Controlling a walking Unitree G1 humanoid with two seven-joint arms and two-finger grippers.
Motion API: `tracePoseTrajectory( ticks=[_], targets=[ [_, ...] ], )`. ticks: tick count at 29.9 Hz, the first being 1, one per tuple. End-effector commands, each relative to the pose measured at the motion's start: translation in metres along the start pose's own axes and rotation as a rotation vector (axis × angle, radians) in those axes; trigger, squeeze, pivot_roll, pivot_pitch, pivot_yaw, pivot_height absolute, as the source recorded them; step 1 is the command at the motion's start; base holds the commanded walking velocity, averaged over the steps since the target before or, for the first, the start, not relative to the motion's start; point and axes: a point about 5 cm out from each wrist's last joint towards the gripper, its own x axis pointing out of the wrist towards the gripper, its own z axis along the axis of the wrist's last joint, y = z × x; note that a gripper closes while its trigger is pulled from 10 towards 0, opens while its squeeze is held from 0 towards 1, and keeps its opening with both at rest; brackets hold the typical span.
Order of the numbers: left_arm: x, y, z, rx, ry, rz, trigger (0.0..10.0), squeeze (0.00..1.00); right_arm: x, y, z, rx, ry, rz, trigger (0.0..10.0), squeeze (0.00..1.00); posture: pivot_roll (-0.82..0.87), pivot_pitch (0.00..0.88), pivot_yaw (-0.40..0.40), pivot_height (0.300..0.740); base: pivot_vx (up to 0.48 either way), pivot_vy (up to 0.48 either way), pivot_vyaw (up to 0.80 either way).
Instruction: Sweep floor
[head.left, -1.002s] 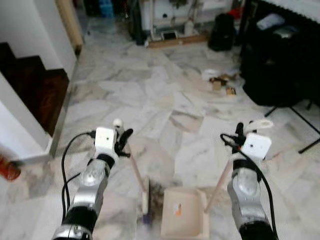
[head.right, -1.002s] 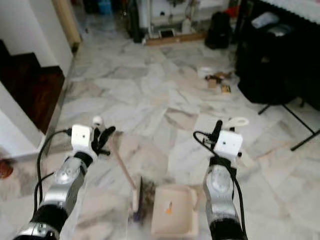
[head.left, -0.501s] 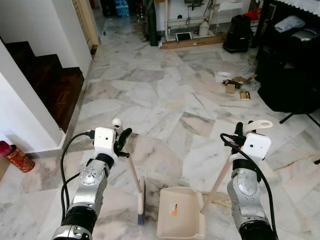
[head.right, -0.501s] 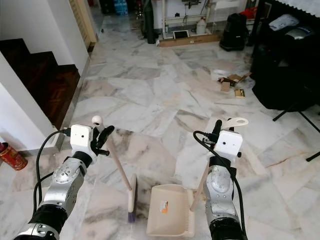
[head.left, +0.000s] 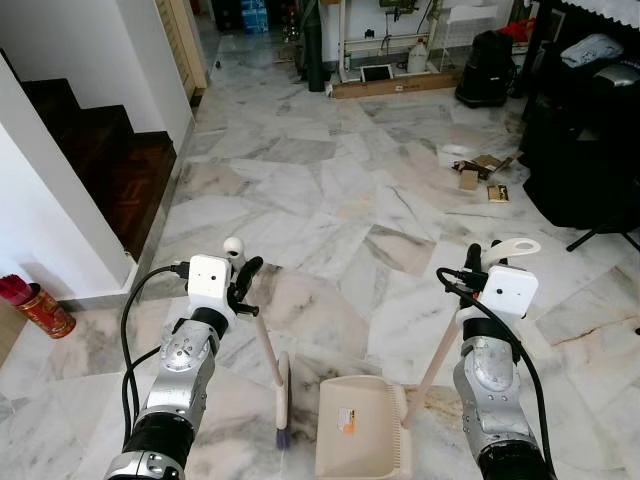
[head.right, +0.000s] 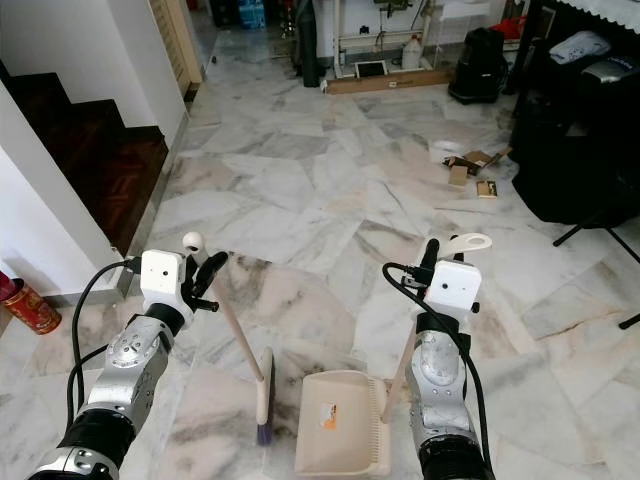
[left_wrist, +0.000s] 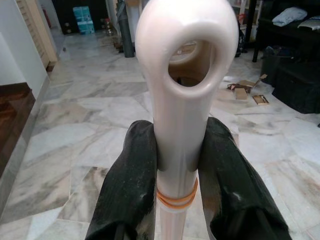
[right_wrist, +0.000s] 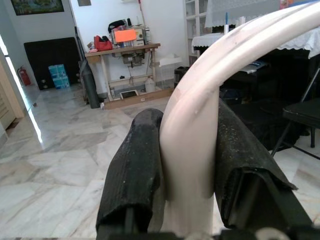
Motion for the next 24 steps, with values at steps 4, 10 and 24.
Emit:
tracePoseTrajectory(
  ticks=[4, 10, 24],
  targets=[
    [0.002, 0.005, 0.012, 0.026, -0.053, 0.015, 10.0, 0.00, 0.002, 0.006, 0.009, 0.011, -0.046, 0.014, 10.0, 0.00, -0.10, 0.000, 0.071, 0.740, 0.290, 0.000, 0.00],
    [0.004, 0.005, 0.015, 0.029, -0.060, 0.011, 10.0, 0.00, 0.003, 0.008, 0.010, 0.018, -0.050, 0.016, 10.0, 0.00, -0.11, 0.000, 0.072, 0.740, 0.327, 0.000, 0.00],
    [0.003, 0.006, 0.014, 0.032, -0.061, 0.008, 10.0, 0.00, -0.001, 0.014, 0.007, 0.025, -0.038, 0.037, 10.0, 0.00, -0.10, 0.000, 0.073, 0.740, 0.350, 0.000, 0.00]
  ],
)
